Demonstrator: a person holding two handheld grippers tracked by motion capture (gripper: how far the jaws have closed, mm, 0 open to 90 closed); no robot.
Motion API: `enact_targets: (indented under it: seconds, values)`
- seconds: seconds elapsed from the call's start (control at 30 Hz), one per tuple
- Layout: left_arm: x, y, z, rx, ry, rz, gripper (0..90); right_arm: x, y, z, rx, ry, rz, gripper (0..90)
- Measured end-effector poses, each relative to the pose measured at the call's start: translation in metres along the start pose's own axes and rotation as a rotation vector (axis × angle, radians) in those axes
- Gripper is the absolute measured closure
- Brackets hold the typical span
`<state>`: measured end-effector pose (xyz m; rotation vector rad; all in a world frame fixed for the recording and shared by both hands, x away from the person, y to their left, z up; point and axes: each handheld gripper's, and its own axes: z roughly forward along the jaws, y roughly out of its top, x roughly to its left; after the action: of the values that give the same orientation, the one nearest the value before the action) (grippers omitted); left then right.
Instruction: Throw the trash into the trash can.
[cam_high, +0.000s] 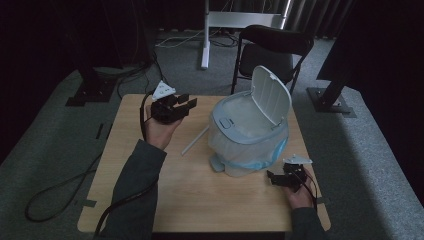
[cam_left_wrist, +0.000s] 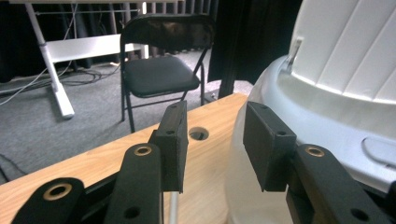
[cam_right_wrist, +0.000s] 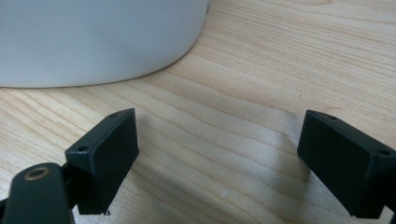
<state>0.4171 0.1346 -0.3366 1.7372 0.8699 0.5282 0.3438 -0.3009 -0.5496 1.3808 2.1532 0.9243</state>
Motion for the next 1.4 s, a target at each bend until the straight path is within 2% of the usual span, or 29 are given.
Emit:
enact_targets:
  seconds: [0.27, 0.4, 0.9, 1.4]
  values:
    - [0.005, -0.009, 0.002, 0.036, 0.018, 0.001, 59.2, 0.000, 0.000, 0.000, 0.000, 0.000, 0.000, 11.3]
    - [0.008, -0.016, 0.006, 0.072, 0.024, 0.002, 58.7, 0.000, 0.000, 0.000, 0.000, 0.000, 0.000, 11.3]
    - [0.022, -0.035, 0.008, 0.118, 0.032, -0.028, 58.8, 0.000, 0.000, 0.000, 0.000, 0.000, 0.000, 11.3]
    - [0.026, -0.046, 0.013, 0.143, 0.036, -0.037, 58.9, 0.000, 0.000, 0.000, 0.000, 0.000, 0.000, 11.3]
